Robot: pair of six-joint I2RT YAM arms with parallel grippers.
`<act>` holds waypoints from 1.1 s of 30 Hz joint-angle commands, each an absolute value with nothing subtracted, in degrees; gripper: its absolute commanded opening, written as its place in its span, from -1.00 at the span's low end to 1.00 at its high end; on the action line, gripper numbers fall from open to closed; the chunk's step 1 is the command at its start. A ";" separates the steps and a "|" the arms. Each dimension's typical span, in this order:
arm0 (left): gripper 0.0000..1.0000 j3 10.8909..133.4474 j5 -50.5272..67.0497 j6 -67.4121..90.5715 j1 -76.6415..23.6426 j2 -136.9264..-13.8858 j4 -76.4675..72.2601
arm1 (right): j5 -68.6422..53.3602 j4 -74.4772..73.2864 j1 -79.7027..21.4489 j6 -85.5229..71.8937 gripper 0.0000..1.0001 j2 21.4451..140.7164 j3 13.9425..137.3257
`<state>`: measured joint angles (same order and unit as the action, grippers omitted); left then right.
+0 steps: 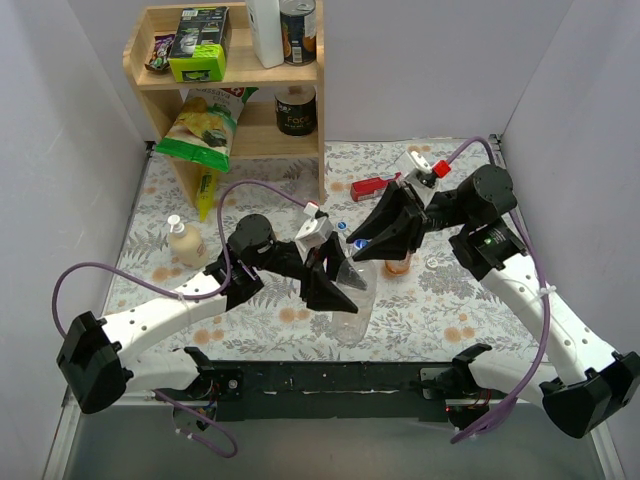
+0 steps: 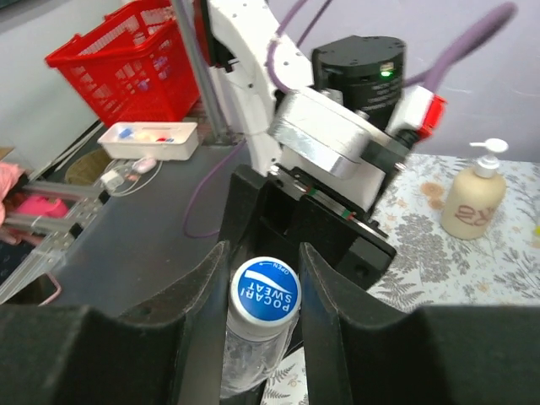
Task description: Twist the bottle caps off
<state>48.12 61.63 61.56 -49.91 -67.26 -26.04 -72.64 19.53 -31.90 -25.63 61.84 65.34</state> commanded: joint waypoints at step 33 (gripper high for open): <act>-0.31 51.77 10.90 46.76 -51.59 -67.68 -7.21 | -7.82 -5.45 -41.22 -11.43 0.36 61.61 69.70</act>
